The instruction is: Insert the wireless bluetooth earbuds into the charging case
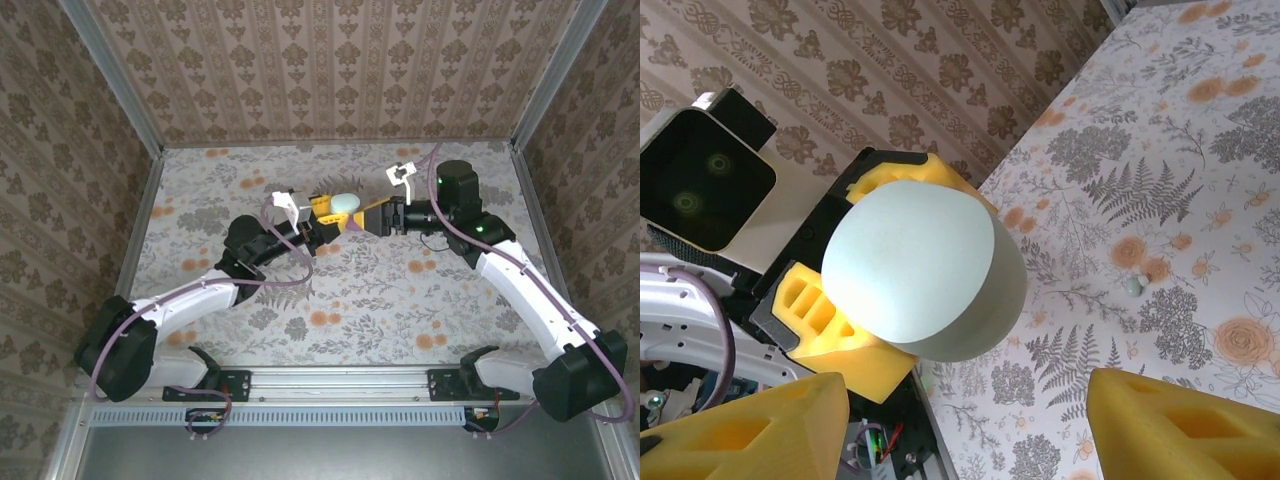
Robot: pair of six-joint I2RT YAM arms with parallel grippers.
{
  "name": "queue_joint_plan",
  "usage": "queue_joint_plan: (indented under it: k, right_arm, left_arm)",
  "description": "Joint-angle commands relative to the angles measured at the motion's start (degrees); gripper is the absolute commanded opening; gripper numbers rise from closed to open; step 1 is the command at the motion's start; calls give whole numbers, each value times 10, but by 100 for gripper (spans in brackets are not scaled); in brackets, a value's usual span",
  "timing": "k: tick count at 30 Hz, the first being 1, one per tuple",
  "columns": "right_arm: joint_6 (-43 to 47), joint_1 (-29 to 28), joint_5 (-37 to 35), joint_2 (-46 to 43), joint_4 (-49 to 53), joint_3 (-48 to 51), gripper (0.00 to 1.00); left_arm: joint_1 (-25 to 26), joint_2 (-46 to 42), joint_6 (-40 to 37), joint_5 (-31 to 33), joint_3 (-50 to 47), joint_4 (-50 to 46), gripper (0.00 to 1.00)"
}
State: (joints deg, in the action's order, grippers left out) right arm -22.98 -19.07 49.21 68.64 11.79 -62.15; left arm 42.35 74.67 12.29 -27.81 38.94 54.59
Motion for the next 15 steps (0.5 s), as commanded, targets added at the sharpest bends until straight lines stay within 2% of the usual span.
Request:
queue_joint_plan:
  k: [1,15]
  right_arm:
    - [-12,-3,-10,4,6,-21,66]
    - [-10,-2,-45,21,1,-39,65]
  left_arm:
    - [3,9,27,-11,-2,53,33]
    - [3,13,42,-26,6,63,33]
